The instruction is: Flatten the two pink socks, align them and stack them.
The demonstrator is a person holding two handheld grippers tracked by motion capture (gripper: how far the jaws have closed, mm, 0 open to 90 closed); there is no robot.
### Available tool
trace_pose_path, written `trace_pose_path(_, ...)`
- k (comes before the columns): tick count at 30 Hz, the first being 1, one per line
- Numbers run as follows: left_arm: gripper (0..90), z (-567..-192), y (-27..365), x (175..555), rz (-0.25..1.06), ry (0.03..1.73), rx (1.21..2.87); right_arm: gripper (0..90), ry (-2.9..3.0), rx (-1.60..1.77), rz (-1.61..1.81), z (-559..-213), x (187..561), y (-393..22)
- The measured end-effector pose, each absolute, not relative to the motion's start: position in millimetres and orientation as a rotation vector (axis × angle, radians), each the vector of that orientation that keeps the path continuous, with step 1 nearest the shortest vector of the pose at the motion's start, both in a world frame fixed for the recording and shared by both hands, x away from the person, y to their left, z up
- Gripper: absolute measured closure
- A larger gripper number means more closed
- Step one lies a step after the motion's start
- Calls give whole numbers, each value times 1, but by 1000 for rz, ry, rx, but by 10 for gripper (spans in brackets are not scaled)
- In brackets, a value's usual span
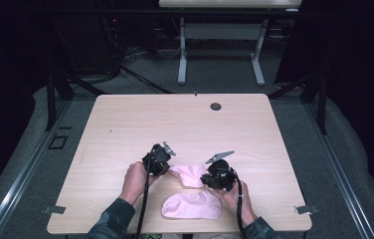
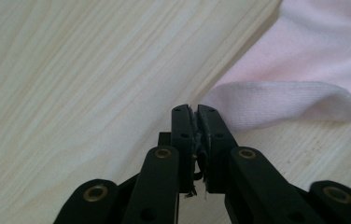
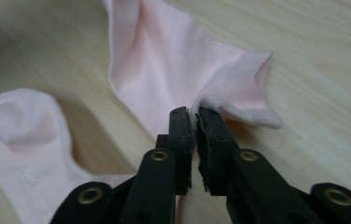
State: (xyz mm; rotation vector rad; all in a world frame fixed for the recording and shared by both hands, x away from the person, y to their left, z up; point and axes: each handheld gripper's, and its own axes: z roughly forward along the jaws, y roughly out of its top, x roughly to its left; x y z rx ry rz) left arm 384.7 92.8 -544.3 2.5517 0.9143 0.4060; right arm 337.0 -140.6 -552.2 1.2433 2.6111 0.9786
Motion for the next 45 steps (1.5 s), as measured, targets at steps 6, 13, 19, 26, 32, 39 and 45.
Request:
trace_pose_path(6,544,-528,113,373,406,1014,2474,658,2512,1207,1117,-531,329,-163)
trace_pose_path(13,442,-524,112,358,376,1048,2425,596,2477,1254,1017,-528,354,-169)
trace_pose_path(19,465,-538,110,360,315,1084,2431,595,2549,1276,918,-548,370,-155)
trace_pose_path(26,612,-547,111,364,262,1065,2458,632,2590,1260,848,-561,374,-145)
trace_pose_path(32,730,-550,109,363,261,1043,2475,706,2585,1229,804,-561,372,-143)
trace_pose_path(39,810,-555,109,362,261,1038,2487,810,2585,1193,820,-563,368,-139)
trace_pose_path(45,890,-557,112,360,272,1028,2458,847,2584,1164,851,-564,366,-142)
